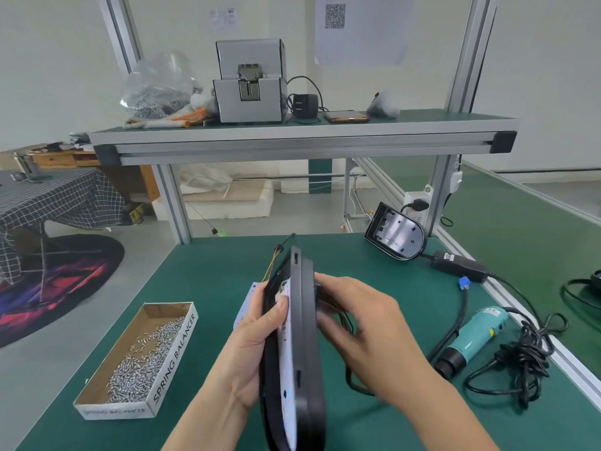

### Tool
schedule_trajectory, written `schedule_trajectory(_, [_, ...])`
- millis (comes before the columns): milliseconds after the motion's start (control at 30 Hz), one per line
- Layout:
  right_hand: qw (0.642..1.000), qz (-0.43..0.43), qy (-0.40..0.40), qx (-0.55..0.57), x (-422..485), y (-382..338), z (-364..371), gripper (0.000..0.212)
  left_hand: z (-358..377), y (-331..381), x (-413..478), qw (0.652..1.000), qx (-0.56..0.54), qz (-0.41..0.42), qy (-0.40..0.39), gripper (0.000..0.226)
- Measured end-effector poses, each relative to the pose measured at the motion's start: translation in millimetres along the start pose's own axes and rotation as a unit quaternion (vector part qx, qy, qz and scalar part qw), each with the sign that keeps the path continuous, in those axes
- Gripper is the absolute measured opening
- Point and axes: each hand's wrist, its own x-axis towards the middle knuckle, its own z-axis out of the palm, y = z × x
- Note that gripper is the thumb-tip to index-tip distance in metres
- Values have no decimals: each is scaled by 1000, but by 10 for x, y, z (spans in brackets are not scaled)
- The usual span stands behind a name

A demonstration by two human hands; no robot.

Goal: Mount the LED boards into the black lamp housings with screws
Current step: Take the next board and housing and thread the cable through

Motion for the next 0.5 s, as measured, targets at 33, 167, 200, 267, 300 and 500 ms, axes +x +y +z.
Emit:
schedule_trajectory(33, [999, 15, 28, 18, -13, 22, -7, 36, -10, 16, 31, 999, 21, 24, 13, 54])
schedule_trajectory(167, [945, 227, 111, 210, -68, 151, -64, 39, -16, 91, 97, 979, 157, 83, 99, 47])
schedule_trajectory(200, [926, 276, 27, 256, -65, 193, -51, 47, -11, 94, 94, 974, 177, 96, 100, 49])
schedule_trajectory(267, [893, 309, -88, 315, -63, 252, 40, 50, 12, 61, 93, 962, 233, 116, 89, 54])
schedule_trajectory(300, [884, 302, -84, 347, -42, 278, 102, 43, 28, 38, 106, 954, 262, 124, 80, 53])
schedule_trajectory(500, [836, 317, 54, 446, 133, 446, 202, 16, 110, -19, 239, 928, 329, 155, 78, 39])
